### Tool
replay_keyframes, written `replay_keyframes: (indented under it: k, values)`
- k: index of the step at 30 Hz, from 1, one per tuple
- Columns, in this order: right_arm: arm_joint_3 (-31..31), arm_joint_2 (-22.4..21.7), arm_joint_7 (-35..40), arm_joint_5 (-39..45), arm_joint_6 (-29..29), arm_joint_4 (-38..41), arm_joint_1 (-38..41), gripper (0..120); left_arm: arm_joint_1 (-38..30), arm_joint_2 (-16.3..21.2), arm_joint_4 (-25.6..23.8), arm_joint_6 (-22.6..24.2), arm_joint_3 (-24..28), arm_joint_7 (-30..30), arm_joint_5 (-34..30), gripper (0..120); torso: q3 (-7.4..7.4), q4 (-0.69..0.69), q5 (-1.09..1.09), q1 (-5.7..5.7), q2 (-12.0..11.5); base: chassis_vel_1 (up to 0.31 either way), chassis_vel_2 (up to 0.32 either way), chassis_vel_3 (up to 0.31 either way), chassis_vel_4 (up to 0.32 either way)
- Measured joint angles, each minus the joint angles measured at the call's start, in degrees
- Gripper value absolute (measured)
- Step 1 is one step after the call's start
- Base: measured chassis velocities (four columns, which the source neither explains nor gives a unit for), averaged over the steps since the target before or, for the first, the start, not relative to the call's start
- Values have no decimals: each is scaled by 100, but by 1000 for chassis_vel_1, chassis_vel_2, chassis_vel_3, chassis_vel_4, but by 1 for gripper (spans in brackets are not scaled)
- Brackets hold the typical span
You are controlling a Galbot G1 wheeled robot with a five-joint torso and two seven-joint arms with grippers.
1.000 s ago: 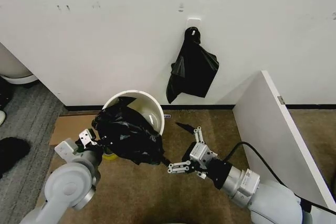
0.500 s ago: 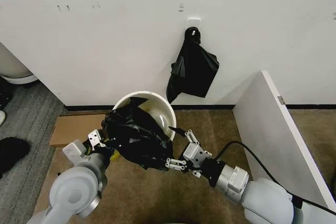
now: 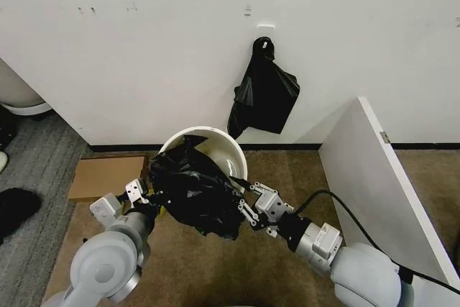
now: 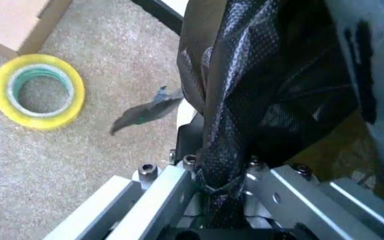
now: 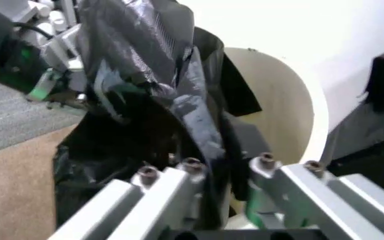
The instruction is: Place the garbage bag over the trash bin.
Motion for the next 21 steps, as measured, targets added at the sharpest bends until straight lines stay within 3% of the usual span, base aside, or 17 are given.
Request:
replay_keyframes:
  k: [5, 21]
  values:
    - [150, 13, 120, 138, 50, -156, -49, 0, 23, 25, 53, 20, -29, 326, -249, 1, 0, -1, 0, 0, 0, 0, 0, 0, 0]
    - [422, 43, 493, 639, 328, -678, 2, 0, 174, 60, 68, 121, -351, 588, -947, 1, 0, 2, 0, 0, 0, 0, 0, 0, 0]
